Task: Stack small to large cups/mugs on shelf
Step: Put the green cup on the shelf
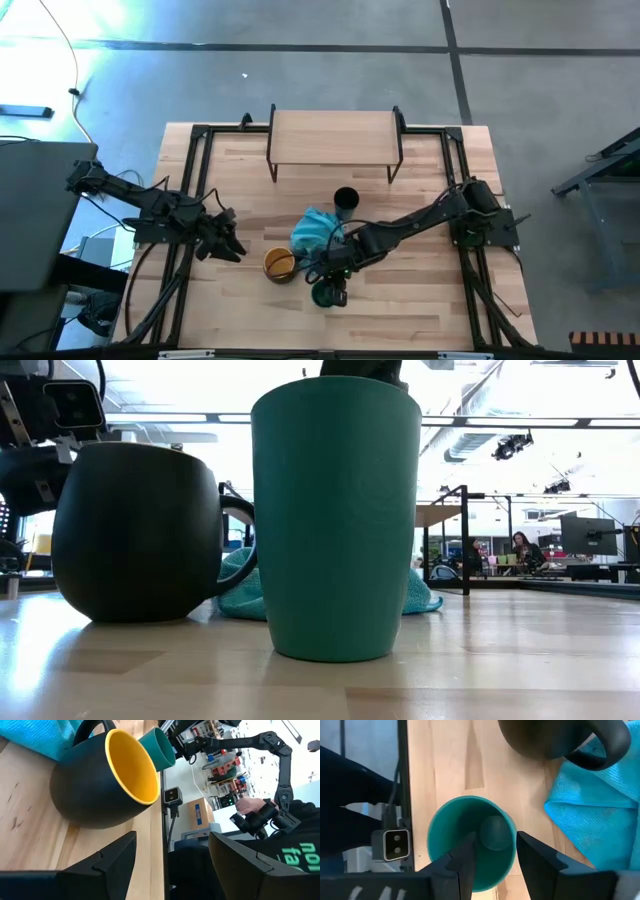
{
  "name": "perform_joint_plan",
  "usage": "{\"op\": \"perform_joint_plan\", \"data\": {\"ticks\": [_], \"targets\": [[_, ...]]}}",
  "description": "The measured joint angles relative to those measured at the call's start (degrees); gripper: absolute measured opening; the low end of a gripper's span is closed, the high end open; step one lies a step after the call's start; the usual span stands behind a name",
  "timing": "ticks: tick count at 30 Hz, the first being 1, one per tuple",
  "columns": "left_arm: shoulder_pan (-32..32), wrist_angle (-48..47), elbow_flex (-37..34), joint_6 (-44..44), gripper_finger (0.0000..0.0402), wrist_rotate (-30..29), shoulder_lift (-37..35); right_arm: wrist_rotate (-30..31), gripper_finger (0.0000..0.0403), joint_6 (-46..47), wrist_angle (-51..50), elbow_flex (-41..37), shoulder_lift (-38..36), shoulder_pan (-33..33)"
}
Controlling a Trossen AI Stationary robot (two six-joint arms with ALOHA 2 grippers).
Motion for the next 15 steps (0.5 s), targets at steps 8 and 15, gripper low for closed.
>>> {"op": "perform_joint_plan", "data": {"ticks": [8,15], "targets": [[0.0,-1.7,0.0,0.0,0.0237,0.0,-2.5,0.2,0.0131,2.6,1.0,0.0,1.9,0.0],[0.0,-3.3,0.0,-0.2,0.0237,0.4,-3.7,1.8,0.0131,3.2,-0.4,0.0,2.3,0.0]]}}
